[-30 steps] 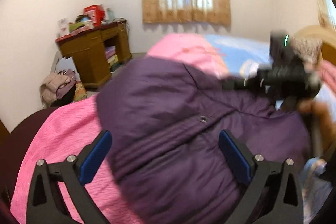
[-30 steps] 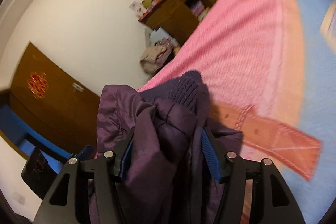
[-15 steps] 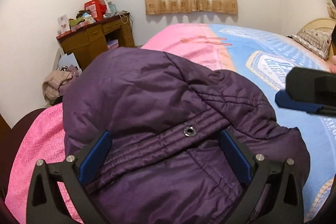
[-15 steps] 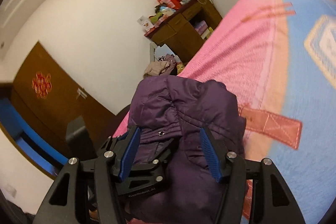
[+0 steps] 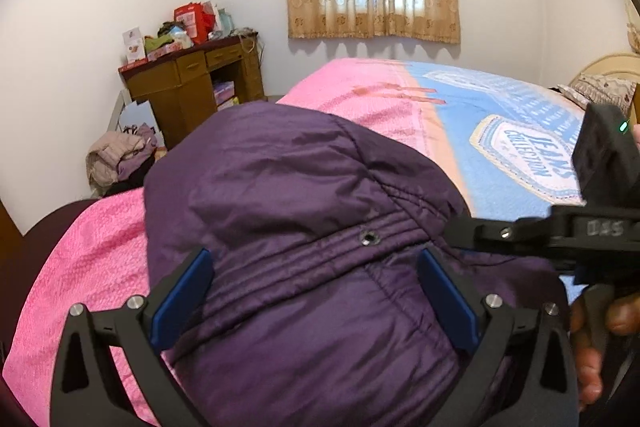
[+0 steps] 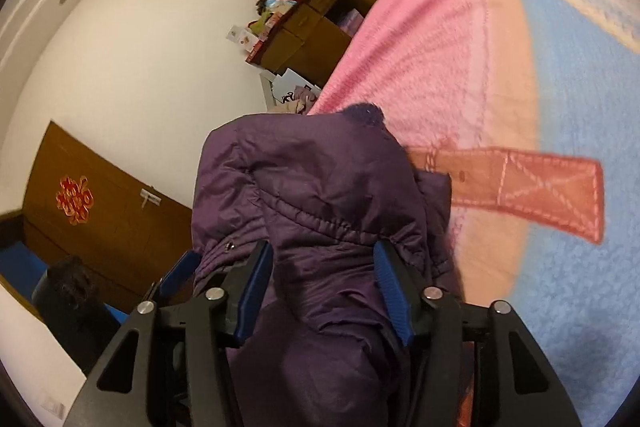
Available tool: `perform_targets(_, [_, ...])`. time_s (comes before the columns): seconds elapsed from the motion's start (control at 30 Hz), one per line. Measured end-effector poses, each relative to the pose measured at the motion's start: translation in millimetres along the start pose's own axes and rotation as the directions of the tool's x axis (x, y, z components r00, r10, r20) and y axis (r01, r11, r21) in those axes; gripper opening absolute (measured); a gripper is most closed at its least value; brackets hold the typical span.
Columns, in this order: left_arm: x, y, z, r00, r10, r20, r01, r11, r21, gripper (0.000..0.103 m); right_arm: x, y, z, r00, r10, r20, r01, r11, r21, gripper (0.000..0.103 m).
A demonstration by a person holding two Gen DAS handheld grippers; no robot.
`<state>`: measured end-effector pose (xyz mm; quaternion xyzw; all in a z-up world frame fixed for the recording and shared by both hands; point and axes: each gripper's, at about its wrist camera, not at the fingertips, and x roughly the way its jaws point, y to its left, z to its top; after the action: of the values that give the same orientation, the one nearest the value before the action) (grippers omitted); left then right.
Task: Fold large clothes
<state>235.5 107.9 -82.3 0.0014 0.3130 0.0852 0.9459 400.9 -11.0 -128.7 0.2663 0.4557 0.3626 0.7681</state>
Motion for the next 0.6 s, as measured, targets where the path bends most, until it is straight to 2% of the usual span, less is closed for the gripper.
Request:
perform_targets(0.13, [-13, 2, -1, 1.0, 0.005, 0.007, -0.005, 1.0, 0.01, 0.103, -6, 1, 0, 1.0, -0.013, -0.003, 0.013, 1.0, 0.001, 0.045])
perform_targets(0.3, [-33, 3, 2, 1.0, 0.011, 0.024, -0.012, 1.0, 0.025, 0.103, -31, 24, 3, 0.999, 0.003, 0.04, -0.003, 1.0, -0.006, 0.047])
perform_targets(0.37, [-40, 4, 5, 0.999, 0.021, 0.031, -0.022, 0.999, 0.032, 0.103, -41, 36, 1, 0.998, -0.018, 0.06, 0.02, 0.999, -0.039, 0.059])
perform_targets(0.43, [-46, 6, 7, 0.999, 0.018, 0.039, -0.019, 0.999, 0.029, 0.103, -53, 49, -1, 0.996, -0.024, 0.085, 0.029, 0.998, -0.058, 0.064])
perform_targets(0.6, [-63, 12, 8, 0.997, 0.027, 0.067, -0.029, 0.999, 0.023, 0.103, -83, 76, -7, 0.984, -0.084, 0.156, 0.105, 0.985, -0.137, 0.065])
